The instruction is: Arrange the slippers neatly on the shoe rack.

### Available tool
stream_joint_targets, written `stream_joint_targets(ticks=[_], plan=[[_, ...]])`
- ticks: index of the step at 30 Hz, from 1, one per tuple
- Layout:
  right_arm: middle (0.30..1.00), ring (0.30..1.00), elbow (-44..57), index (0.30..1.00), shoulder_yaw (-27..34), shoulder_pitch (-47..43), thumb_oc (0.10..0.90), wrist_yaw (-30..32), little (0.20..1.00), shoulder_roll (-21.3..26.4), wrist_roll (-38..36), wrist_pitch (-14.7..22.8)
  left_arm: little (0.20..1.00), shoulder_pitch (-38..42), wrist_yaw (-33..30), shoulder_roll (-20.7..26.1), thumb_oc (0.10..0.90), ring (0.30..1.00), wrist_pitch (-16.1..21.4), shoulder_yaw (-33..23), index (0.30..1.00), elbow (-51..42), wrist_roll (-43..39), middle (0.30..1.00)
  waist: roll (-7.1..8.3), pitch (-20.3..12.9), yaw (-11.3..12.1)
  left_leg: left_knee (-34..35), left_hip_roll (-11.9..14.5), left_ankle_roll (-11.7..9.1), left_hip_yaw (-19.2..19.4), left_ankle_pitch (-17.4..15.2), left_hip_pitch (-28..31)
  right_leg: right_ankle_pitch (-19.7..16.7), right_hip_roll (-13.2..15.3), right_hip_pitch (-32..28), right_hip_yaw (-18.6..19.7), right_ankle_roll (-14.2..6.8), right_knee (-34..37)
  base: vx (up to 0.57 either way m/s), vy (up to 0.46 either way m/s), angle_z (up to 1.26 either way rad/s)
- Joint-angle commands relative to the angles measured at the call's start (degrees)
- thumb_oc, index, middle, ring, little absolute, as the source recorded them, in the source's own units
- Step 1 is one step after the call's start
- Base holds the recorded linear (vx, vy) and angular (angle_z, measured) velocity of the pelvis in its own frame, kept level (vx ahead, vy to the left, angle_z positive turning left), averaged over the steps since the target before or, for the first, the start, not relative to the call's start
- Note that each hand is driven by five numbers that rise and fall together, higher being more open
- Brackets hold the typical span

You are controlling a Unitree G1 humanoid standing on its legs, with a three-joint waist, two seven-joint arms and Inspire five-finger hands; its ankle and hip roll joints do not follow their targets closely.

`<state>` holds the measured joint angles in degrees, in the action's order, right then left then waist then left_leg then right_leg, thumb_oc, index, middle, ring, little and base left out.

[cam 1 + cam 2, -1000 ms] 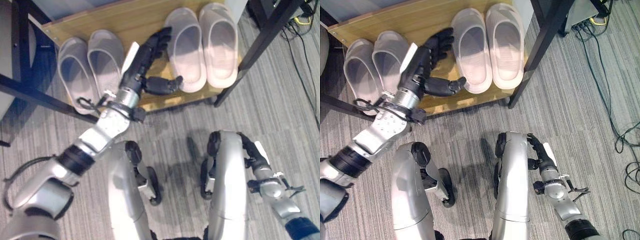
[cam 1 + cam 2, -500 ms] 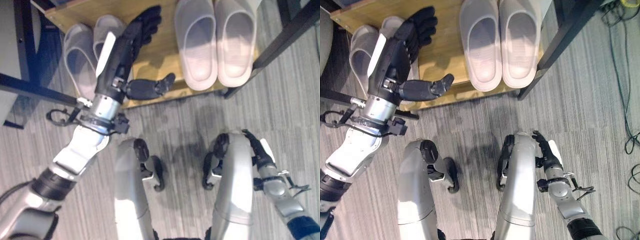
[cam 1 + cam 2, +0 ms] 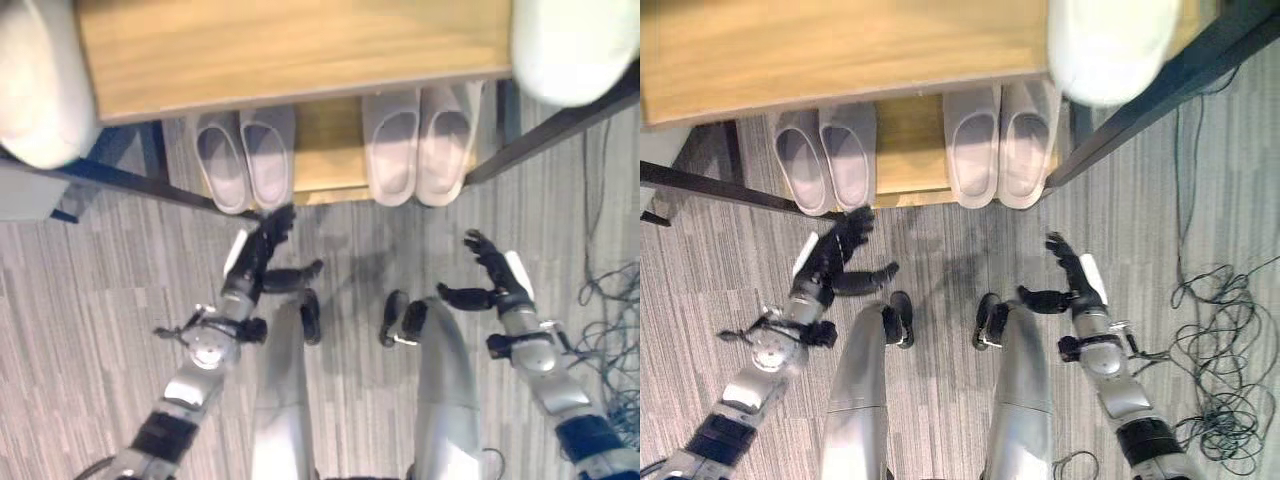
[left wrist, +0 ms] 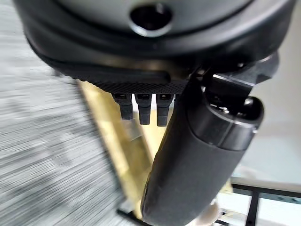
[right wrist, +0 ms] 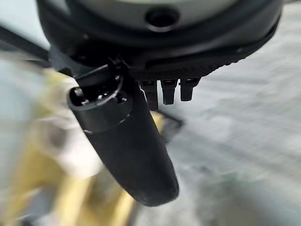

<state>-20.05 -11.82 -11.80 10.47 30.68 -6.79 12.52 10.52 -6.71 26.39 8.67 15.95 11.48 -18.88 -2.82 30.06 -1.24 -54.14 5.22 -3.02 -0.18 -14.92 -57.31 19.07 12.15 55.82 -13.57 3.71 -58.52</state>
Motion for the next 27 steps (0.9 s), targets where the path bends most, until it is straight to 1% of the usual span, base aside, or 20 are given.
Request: stream_joint_targets(ticks=[1, 3, 4, 5, 7, 8, 9, 11, 12, 13, 14, 15, 16, 17, 20, 21, 23, 27], plan=[[0.9, 0.9, 0.06, 0.9, -1.95, 2.04, 0.8, -1.16, 0.9, 0.23, 1.34, 3.7, 0.9, -4.07, 2.36, 0.81, 0.8, 0.9, 3.55, 2.97, 0.9, 1.88, 6.17, 0.9, 2.55, -8.91, 0.37, 15.63, -1.87, 0.03, -1.65, 4.76, 9.87, -8.37, -0.62, -10.15, -1.27, -7.02, 18.31, 0.09, -0.086, 0.18], [0.9, 0.9, -0.95, 0.9, -2.99, 3.58, 0.8, -2.49, 0.9, -1.13, 1.13, 3.41, 0.9, -6.04, 2.82, -0.57, 0.8, 0.9, 3.1, 3.46, 0.9, 6.53, 8.66, 0.9, 2.88, -10.74, 0.7, 25.3, -2.3, -0.89, -1.21, 8.25, 17.99, -10.9, -1.69, -17.9, -3.16, -8.15, 27.03, 0.12, -0.079, 0.16], [0.9, 0.9, -0.95, 0.9, -3.0, 3.62, 0.8, -2.49, 0.9, -1.12, 1.13, 3.42, 0.9, -6.06, 2.8, -0.6, 0.8, 0.9, 3.17, 3.48, 0.9, 6.6, 8.69, 0.9, 2.87, -10.43, 0.66, 25.85, -2.3, -0.91, -1.24, 8.51, 18.65, -11.1, -1.75, -18.54, -3.25, -8.15, 27.5, 0.22, -0.079, 0.11], [0.9, 0.9, -1.86, 0.9, -4.26, 5.22, 0.8, -3.76, 0.9, -2.43, 1.26, 3.14, 0.9, -7.8, 3.07, -1.52, 0.8, 0.9, 2.74, 4.2, 0.9, 10.85, 12.51, 0.9, 3.02, -12.66, 1.04, 34.51, -2.54, -1.72, -0.77, 11.25, 26.19, -12.91, -2.74, -25.69, -4.72, -8.98, 35.37, 0.23, -0.061, 0.08], [0.9, 0.9, -2.64, 0.9, -5.87, 6.32, 0.8, -5.15, 0.9, -3.61, 1.78, 2.73, 0.9, -9.64, 3.17, -3.03, 0.8, 0.9, 2.28, 4.16, 0.9, 15.32, 13.97, 0.9, 3.09, -13.83, 1.25, 42.84, -2.45, -2.33, -0.38, 14.21, 34.15, -15.02, -4.04, -33.36, -5.97, -9.41, 42.56, 0.24, -0.044, 0.11], [0.9, 0.9, -2.88, 0.9, -6.56, 6.77, 0.8, -5.57, 0.9, -4.14, 2.06, 2.54, 0.9, -10.62, 2.98, -3.92, 0.8, 0.9, 2.03, 3.63, 0.9, 17.49, 14.06, 0.9, 3.07, -14.53, 1.37, 45.95, -2.29, -2.71, -0.04, 15.18, 37.38, -15.9, -4.57, -36.3, -6.31, -9.72, 45.15, 0.18, -0.004, 0.09], [0.9, 0.9, -2.74, 0.9, -7.16, 7.06, 0.8, -6.11, 0.9, -4.81, 2.11, 2.27, 0.9, -11.21, 2.93, -4.63, 0.8, 0.9, 1.77, 3.34, 0.9, 19.45, 14.13, 0.9, 3.12, -15.33, 1.52, 47.8, -1.91, -2.96, 0.35, 16.02, 39.4, -16.27, -4.98, -38.42, -6.54, -9.82, 47.21, 0.18, 0.006, 0.02], [0.9, 0.9, -2.98, 0.9, -8.24, 7.26, 0.8, -7.07, 0.9, -5.8, 2.44, 2.13, 0.9, -12.04, 2.59, -5.52, 0.8, 0.9, 1.27, 2.88, 0.9, 23.15, 16.03, 0.9, 3.17, -16.93, 1.73, 50.97, -1.57, -3.26, 0.92, 16.81, 43.17, -17.1, -5.59, -42.56, -6.59, -10.19, 50.8, 0.15, 0.019, 0.03], [0.9, 0.9, -2.96, 0.9, -8.29, 7.32, 0.8, -7.06, 0.9, -5.8, 2.46, 2.13, 0.9, -12.1, 2.56, -5.57, 0.8, 0.9, 1.33, 2.87, 0.9, 23.22, 16.1, 0.9, 3.15, -16.72, 1.75, 51.4, -1.52, -3.29, 0.97, 16.95, 43.75, -17.27, -5.72, -43.09, -6.57, -10.2, 51.22, 0.1, 0.023, 0.05], [0.9, 0.9, -2.6, 0.9, -8.84, 7.55, 0.8, -7.52, 0.9, -6.19, 2.83, 1.99, 0.9, -12.77, 2.39, -6.1, 0.8, 0.9, 1.09, 2.69, 0.9, 24.97, 17.52, 0.9, 3.17, -17.6, 1.91, 53.03, -1.49, -3.39, 1.43, 17.34, 45.67, -17.57, -6.0, -45.1, -6.56, -10.33, 53.02, 0.16, 0.022, 0.05], [0.9, 0.9, -1.53, 0.9, -9.78, 8.12, 0.8, -8.66, 0.9, -6.86, 3.02, 2.1, 0.9, -13.78, 2.22, -7.0, 0.8, 0.9, 0.49, 2.27, 0.9, 27.75, 19.0, 0.9, 3.09, -19.55, 2.2, 55.37, -1.67, -3.35, 1.72, 17.58, 48.57, -17.79, -6.5, -47.97, -6.56, -10.36, 55.28, 0.21, 0.032, 0.03], [0.9, 0.9, -1.0, 0.9, -10.12, 8.34, 0.8, -9.23, 0.9, -7.0, 3.04, 2.22, 0.9, -14.18, 2.03, -7.29, 0.8, 0.9, 0.39, 2.29, 0.9, 29.15, 20.39, 0.9, 3.1, -20.3, 2.42, 56.66, -1.71, -3.48, 2.1, 17.87, 50.19, -17.89, -6.77, -49.81, -6.59, -10.45, 56.52, 0.16, 0.021, 0.03], [0.9, 0.9, -0.95, 0.9, -10.13, 8.44, 0.8, -9.25, 0.9, -6.98, 3.04, 2.2, 0.9, -14.23, 1.97, -7.35, 0.8, 0.9, 0.46, 2.31, 0.9, 29.24, 20.48, 0.9, 3.08, -20.08, 2.46, 57.03, -1.69, -3.5, 2.16, 17.98, 50.74, -18.0, -6.85, -50.31, -6.56, -10.46, 56.84, 0.15, 0.026, 0.0], [0.9, 0.9, 0.74, 0.9, -11.09, 8.3, 0.8, -10.24, 0.9, -7.34, 3.4, 2.38, 0.9, -14.89, 1.52, -8.08, 0.8, 0.9, -0.11, 1.97, 0.9, 32.13, 23.09, 0.9, 3.2, -21.91, 2.9, 58.36, -1.98, -3.48, 2.22, 17.92, 52.84, -18.21, -7.18, -52.48, -6.31, -10.59, 58.6, 0.13, 0.027, -0.03], [0.9, 0.9, 1.78, 0.9, -12.63, 7.24, 0.8, -10.92, 0.9, -8.05, 3.97, 2.46, 0.9, -15.49, 1.02, -9.27, 0.8, 0.9, -0.58, 1.63, 0.9, 36.22, 24.72, 0.9, 3.27, -23.59, 3.5, 59.14, -2.3, -3.35, 2.34, 17.37, 55.17, -18.28, -7.62, -55.74, -6.14, -10.66, 60.94, 0.1, 0.028, -0.04], [0.9, 0.9, 1.8, 0.9, -12.65, 7.25, 0.8, -10.91, 0.9, -8.04, 3.98, 2.44, 0.9, -15.46, 0.99, -9.32, 0.8, 0.9, -0.53, 1.62, 0.9, 36.32, 24.75, 0.9, 3.26, -23.52, 3.47, 59.14, -2.3, -3.36, 2.33, 17.33, 55.27, -18.34, -7.64, -55.92, -6.16, -10.66, 61.09, 0.03, 0.025, 0.07], [0.9, 0.9, 3.4, 0.9, -13.04, 5.15, 0.8, -10.23, 0.9, -8.44, 4.42, 2.57, 0.9, -15.13, 0.17, -10.92, 0.8, 0.9, -0.88, 1.58, 0.9, 41.04, 25.51, 0.9, 3.47, -25.1, 3.86, 59.14, -2.34, -3.68, 2.68, 16.88, 56.06, -18.59, -7.74, -57.48, -6.24, -10.75, 62.86, 0.05, 0.034, 0.06], [0.9, 0.9, 6.04, 0.9, -12.39, 3.14, 0.8, -8.85, 0.9, -8.08, 5.01, 2.86, 0.9, -14.69, -0.69, -12.46, 0.8, 0.9, -1.2, 1.29, 0.9, 45.34, 26.49, 0.9, 3.53, -26.23, 4.44, 59.14, -2.36, -3.88, 2.78, 16.63, 56.65, -18.59, -7.53, -58.42, -6.23, -11.02, 63.47, 0.04, 0.03, 0.05]])
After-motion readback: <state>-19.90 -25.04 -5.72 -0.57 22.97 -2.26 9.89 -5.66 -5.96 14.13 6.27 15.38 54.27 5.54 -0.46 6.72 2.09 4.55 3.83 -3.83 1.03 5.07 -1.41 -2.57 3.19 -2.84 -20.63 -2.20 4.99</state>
